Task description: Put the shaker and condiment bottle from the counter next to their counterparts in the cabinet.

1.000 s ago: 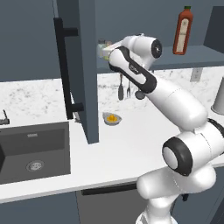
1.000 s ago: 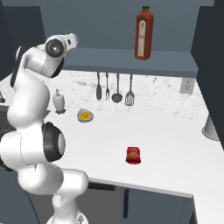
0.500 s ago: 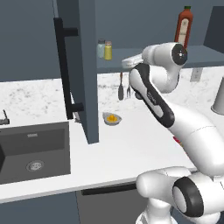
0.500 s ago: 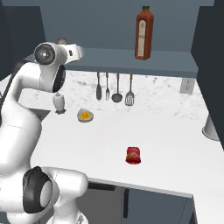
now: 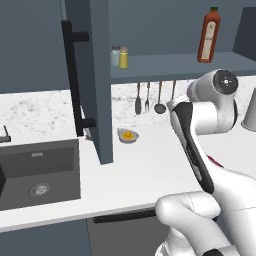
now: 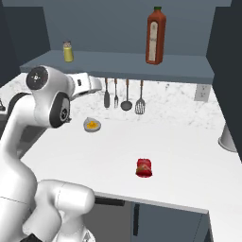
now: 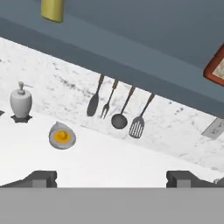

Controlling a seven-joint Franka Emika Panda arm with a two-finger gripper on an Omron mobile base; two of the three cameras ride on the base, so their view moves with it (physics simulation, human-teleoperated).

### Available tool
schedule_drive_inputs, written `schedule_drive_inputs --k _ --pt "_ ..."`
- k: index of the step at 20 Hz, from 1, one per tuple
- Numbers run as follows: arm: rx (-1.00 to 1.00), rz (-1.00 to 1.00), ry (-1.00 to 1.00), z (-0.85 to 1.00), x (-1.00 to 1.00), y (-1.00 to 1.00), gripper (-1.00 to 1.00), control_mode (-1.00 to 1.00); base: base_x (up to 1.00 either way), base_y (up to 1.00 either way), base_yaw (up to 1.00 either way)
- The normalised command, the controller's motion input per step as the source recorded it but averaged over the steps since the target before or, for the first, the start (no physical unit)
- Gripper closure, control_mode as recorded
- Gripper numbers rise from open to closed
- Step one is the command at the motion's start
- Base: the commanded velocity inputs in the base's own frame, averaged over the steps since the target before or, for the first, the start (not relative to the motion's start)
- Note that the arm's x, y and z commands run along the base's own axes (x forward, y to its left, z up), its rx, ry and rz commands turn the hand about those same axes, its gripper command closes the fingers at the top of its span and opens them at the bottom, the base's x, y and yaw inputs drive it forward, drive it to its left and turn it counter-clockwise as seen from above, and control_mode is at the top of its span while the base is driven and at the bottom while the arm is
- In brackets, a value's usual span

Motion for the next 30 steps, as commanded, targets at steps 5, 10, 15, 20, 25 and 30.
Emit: schedule_drive_inputs --k 5,10,15,20,25,30 --pt "-0.17 -0.13 0.21 -0.97 -0.10 -0.92 -1.00 -1.00 0.00 0.00 0.00" --pt "-0.07 -0.09 0.20 -1.00 0.03 -0.94 -1.00 -1.00 0.00 0.00 0.00" --pt "-0.01 -0.07 0.17 -1.00 0.34 -0.64 -1.00 -1.00 0.00 0.00 0.00" --pt "0.00 -0.07 0.03 -0.88 0.21 -0.19 -1.00 -1.00 0.00 0.00 0.00" --pt "0.00 -0.11 0.14 -0.55 0.15 -0.25 -1.00 -1.00 0.00 0.00 0.00" --pt "0.00 -0.10 0.31 -0.24 0.36 -0.40 -1.00 -1.00 0.00 0.00 0.00"
